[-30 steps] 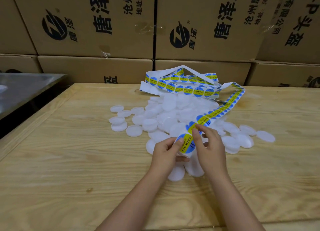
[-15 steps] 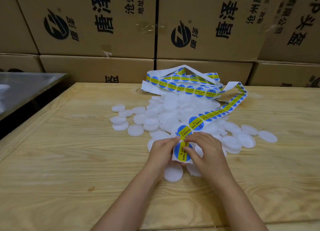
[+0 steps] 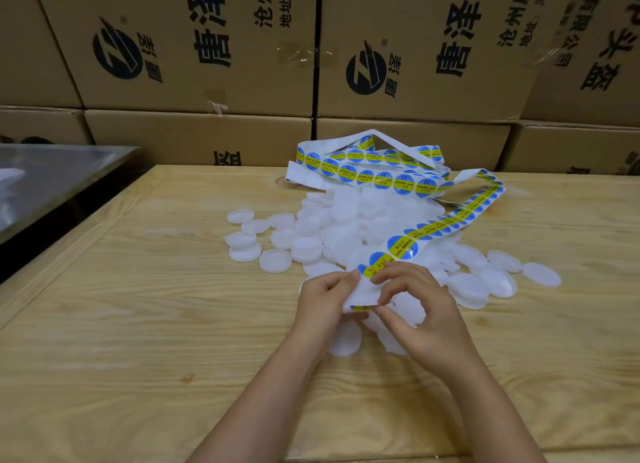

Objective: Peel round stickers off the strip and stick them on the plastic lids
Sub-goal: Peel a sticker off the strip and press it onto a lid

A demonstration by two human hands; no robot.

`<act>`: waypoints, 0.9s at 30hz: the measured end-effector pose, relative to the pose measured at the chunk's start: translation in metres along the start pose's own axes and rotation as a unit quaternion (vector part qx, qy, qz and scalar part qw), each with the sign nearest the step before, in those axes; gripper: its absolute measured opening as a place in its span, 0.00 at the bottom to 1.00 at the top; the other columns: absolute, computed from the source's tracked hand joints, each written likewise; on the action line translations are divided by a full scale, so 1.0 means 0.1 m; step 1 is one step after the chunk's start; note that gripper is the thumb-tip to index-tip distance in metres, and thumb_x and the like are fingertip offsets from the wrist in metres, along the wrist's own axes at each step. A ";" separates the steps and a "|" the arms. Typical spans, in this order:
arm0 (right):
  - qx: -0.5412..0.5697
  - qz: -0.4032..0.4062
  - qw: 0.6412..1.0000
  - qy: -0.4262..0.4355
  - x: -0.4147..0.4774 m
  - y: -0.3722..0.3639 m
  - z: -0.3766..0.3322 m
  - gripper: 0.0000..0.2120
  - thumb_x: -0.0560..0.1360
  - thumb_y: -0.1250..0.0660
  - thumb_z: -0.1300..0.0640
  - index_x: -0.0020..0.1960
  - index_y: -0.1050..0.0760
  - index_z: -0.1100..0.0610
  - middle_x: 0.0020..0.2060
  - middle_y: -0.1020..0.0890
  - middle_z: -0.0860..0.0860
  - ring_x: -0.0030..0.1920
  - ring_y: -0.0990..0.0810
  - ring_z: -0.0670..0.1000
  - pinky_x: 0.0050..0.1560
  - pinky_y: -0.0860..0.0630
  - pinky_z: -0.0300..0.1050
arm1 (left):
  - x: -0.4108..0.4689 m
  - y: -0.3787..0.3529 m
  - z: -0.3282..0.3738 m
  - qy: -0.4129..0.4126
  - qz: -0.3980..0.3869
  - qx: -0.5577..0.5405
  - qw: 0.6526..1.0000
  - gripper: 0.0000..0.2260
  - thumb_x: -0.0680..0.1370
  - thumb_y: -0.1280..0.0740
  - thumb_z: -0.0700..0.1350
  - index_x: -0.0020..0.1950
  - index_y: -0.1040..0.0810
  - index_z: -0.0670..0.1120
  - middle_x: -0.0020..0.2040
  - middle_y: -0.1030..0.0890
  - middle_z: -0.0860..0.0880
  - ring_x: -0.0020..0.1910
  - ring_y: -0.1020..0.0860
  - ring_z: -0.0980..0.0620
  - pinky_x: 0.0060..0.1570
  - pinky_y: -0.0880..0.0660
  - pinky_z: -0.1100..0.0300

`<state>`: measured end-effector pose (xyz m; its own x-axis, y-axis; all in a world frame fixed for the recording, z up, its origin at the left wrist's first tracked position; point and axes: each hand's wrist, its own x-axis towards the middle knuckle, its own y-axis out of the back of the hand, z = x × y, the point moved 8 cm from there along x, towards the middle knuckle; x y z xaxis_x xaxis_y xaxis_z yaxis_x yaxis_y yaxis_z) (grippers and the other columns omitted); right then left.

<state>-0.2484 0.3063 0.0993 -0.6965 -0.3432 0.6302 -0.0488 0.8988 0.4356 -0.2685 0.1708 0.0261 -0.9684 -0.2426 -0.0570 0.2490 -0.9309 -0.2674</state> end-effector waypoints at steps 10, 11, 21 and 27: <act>0.369 0.090 0.915 -0.138 0.08 0.20 0.22 0.10 0.69 0.39 0.73 0.41 0.29 0.59 0.35 0.23 0.50 0.39 0.25 0.52 0.42 0.27 0.45 | 0.04 0.33 0.23 -0.076 0.103 -0.040 0.991 0.12 0.75 0.39 0.30 0.41 0.22 0.45 0.42 0.21 0.50 0.43 0.24 0.50 0.37 0.24 0.60; 0.376 0.099 0.909 -0.148 0.11 0.20 0.24 0.12 0.71 0.41 0.76 0.42 0.29 0.60 0.35 0.23 0.50 0.39 0.25 0.52 0.43 0.26 0.45 | 0.04 0.35 0.27 -0.085 0.098 -0.050 0.990 0.14 0.74 0.41 0.27 0.43 0.23 0.44 0.44 0.22 0.48 0.42 0.23 0.50 0.35 0.23 0.60; 0.377 0.134 0.892 -0.211 0.52 -0.10 0.24 0.12 0.72 0.34 0.71 0.47 0.23 0.55 0.38 0.16 0.48 0.41 0.18 0.48 0.45 0.23 0.38 | 0.08 0.40 0.30 -0.056 0.065 -0.138 0.987 0.10 0.78 0.37 0.35 0.58 0.23 0.39 0.44 0.18 0.44 0.36 0.18 0.54 0.34 0.21 0.61; 0.334 0.101 0.907 -0.238 0.49 -0.28 0.34 0.12 0.72 0.32 0.69 0.47 0.20 0.53 0.43 0.18 0.53 0.47 0.20 0.52 0.53 0.25 0.44 | 0.08 0.37 0.27 -0.038 0.047 -0.124 0.990 0.08 0.78 0.36 0.37 0.55 0.23 0.45 0.41 0.16 0.42 0.39 0.17 0.45 0.34 0.21 0.60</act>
<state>-0.3055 0.2741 0.0957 -0.9618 -0.1401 0.2351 -0.1978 0.9496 -0.2432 -0.2664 0.1274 0.0419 -0.9352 -0.3534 -0.0217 0.3177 -0.8104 -0.4922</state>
